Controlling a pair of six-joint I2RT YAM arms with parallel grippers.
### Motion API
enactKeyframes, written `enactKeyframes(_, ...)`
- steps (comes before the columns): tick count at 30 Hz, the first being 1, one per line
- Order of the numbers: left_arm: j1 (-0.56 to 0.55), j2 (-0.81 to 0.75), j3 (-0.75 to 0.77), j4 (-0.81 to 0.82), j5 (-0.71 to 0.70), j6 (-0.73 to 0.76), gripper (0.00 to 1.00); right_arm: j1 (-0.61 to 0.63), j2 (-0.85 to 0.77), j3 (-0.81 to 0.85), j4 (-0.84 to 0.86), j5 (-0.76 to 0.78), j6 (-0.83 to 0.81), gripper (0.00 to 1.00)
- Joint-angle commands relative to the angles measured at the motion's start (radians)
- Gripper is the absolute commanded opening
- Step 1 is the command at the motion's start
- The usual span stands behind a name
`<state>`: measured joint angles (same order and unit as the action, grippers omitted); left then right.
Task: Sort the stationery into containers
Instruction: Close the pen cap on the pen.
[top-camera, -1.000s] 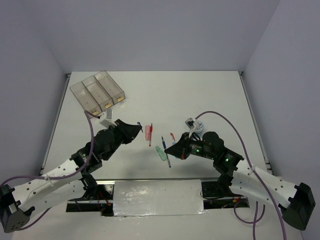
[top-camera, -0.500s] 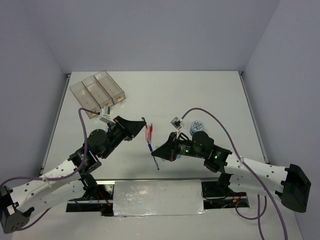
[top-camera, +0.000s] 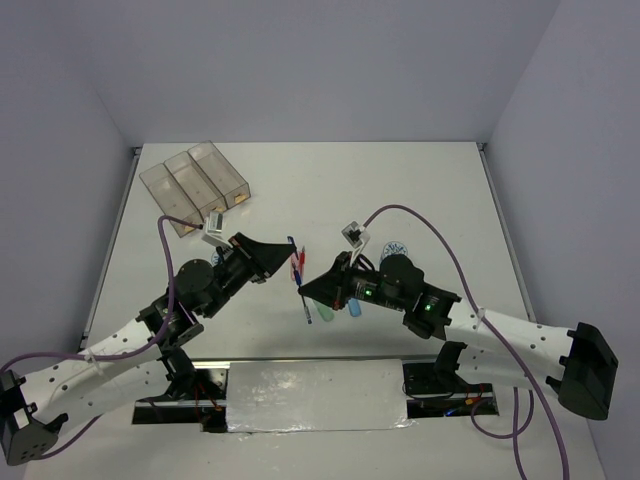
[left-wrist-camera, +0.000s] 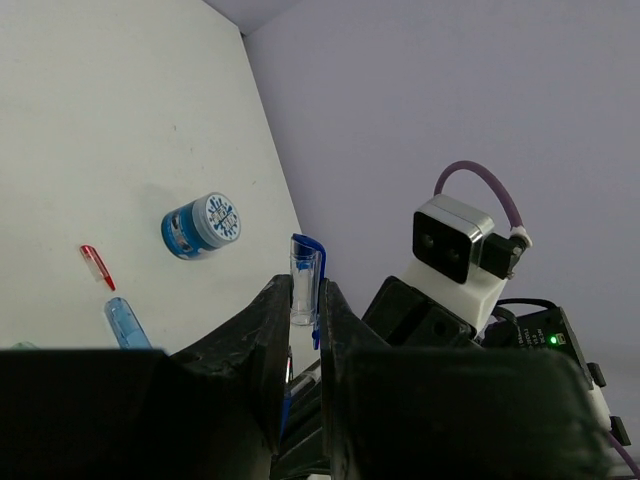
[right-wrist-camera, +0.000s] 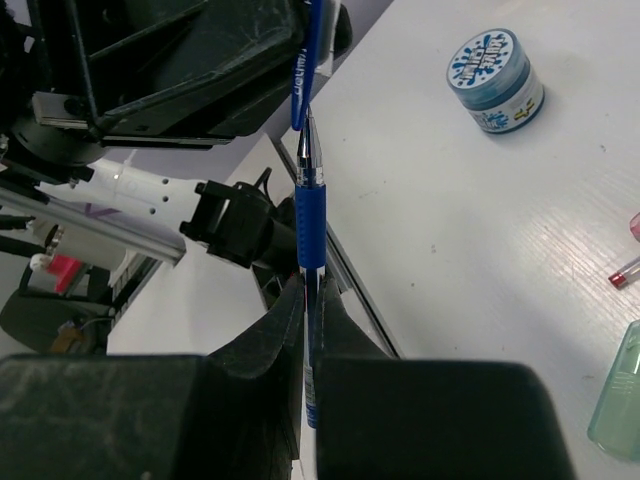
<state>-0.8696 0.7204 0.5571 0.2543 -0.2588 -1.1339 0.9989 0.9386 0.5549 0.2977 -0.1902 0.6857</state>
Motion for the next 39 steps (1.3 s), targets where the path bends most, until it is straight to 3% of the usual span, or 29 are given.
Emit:
enactKeyframes(1,-0.006,-0.002,0.003,0.059,0.016,-0.015,0.00,0.007,0.006,0.045,0.014,0.035,-0.015,0.00)
enactKeyframes(39,-0.009,-0.021,-0.028,0.049,-0.014,-0.032,0.00,0.006,-0.020,0.039,0.018,0.051,-0.015,0.00)
